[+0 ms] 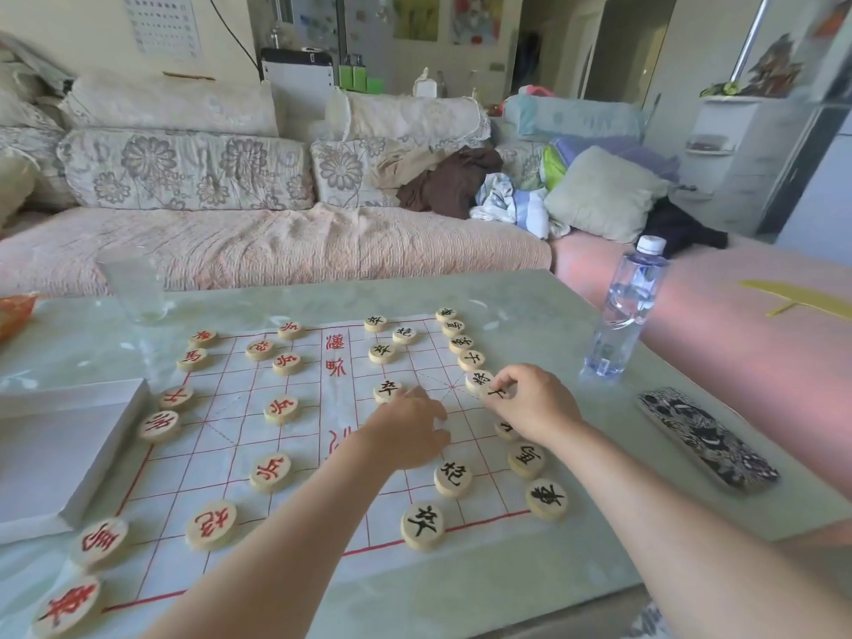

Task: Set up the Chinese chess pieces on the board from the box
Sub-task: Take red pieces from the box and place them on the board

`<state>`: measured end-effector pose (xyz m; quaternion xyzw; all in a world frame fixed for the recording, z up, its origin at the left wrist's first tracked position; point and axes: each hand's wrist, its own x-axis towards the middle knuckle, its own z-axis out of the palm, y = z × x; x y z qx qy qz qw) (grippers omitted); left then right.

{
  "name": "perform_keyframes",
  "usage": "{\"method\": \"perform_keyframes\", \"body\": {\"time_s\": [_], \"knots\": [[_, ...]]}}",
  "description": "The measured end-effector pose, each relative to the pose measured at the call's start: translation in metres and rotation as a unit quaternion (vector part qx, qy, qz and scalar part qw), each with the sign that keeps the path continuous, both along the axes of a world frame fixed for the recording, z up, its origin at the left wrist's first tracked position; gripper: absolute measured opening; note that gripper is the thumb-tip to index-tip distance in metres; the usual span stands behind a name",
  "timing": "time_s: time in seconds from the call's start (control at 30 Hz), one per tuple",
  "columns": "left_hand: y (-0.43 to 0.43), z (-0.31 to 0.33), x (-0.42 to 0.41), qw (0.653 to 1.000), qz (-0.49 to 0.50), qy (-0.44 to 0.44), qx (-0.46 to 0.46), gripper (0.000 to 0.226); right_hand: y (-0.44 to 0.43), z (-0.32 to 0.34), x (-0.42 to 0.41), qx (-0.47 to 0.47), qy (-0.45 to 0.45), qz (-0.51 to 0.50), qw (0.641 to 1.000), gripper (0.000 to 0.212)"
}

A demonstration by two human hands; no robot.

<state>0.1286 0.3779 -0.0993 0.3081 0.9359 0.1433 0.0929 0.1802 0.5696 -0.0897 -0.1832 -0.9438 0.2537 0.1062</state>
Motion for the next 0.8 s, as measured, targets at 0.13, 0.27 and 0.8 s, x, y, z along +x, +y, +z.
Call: {"method": "perform_keyframes", "body": {"time_s": [0.13,0.27,0.8], "knots": [[0.010,0.000,-0.001,1.000,0.008,0.015,0.009,0.039,0.001,-0.005,-0.001,-0.018,-0.030,0.011,0.999,0.014],[0.025,0.001,0.004,0.999,-0.016,0.007,0.038,0.044,0.007,0.004,-0.003,-0.028,-0.035,-0.008,0.999,0.013],[0.011,0.004,0.011,0.994,-0.009,0.050,0.097,0.043,-0.018,0.019,0.006,0.041,-0.055,0.059,0.996,0.026]]}}
